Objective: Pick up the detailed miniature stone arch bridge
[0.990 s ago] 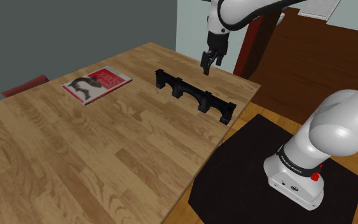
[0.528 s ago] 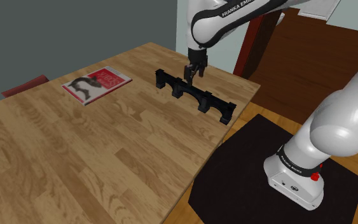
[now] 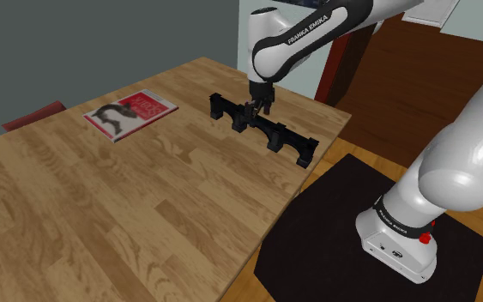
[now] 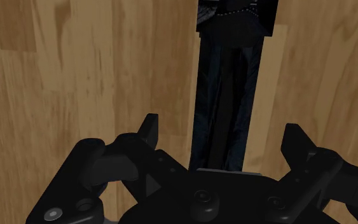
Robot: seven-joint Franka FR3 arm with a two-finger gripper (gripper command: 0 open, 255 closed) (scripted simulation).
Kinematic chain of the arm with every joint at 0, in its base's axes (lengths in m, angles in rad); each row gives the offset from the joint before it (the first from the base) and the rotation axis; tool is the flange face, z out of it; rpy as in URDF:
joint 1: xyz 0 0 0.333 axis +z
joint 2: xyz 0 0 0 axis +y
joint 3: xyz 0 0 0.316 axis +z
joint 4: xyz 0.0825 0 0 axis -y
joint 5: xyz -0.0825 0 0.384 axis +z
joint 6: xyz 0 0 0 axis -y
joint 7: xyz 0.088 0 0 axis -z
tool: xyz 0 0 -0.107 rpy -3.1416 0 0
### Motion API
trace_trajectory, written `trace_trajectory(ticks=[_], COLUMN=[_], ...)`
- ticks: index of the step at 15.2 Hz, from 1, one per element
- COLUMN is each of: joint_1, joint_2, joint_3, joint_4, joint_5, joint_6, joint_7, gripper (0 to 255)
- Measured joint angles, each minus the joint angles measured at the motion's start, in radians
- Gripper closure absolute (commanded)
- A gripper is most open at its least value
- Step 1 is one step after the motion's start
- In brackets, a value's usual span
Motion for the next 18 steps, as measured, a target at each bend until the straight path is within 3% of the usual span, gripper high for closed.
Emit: trace_trajectory(ticks=[1, 2, 12, 18], joint_1=[0.0, -0.001, -0.001, -0.002], joint_2=[0.01, 0.013, 0.015, -0.025], joint_3=[0.0, -0.001, 0.0, -0.001], joint_4=[0.001, -0.001, -0.002, 0.021], joint_5=[-0.001, -0.002, -0.002, 0.004], joint_6=[0.009, 0.014, 0.018, -0.046], joint_7=[0.001, 0.0, 0.0, -0.008], gripper=[0, 255, 255, 255])
